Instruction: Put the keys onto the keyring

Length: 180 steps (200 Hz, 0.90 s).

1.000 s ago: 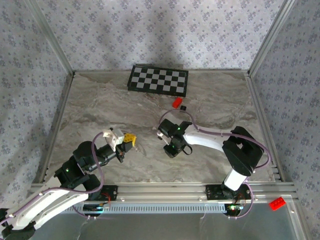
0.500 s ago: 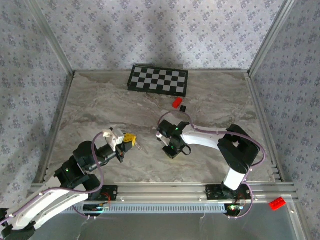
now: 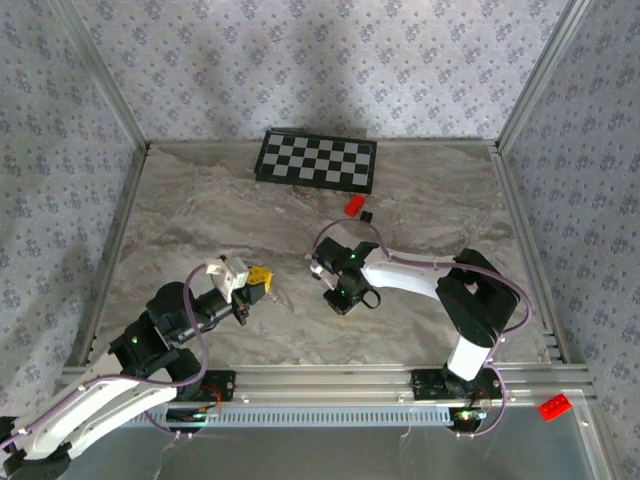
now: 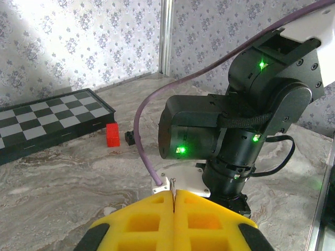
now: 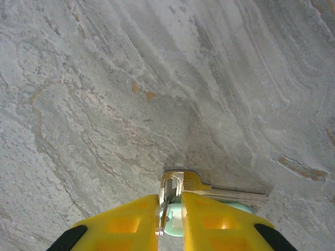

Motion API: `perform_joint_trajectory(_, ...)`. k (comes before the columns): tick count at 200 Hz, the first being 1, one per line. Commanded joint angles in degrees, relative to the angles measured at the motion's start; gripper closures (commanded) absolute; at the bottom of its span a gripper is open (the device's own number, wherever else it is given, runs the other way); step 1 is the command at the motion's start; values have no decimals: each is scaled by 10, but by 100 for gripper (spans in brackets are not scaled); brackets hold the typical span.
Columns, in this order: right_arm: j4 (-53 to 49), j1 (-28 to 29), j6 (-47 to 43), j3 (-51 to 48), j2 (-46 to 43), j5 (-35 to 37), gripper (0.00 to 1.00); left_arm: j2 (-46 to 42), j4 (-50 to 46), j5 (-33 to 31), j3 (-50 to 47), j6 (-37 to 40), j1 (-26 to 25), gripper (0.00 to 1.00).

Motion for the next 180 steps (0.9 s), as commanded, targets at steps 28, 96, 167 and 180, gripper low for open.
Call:
perform_joint_trajectory(28,-18,1,-10,13,9,0,83,-5,29,-5,1,1,-2,100)
perform_joint_trajectory(96,-32,-2,-15,12,7,-1,87,-7,27,-5,1,1,-3,100)
perform_joint_trajectory(167,-41,-8,-22,9,-4,-1,96,-8,25,-6,2,2,-2,100)
perform_joint_trajectory(180,-41,-9,-24,8,-10,-1,99,-8,24,-6,2,1,-3,100)
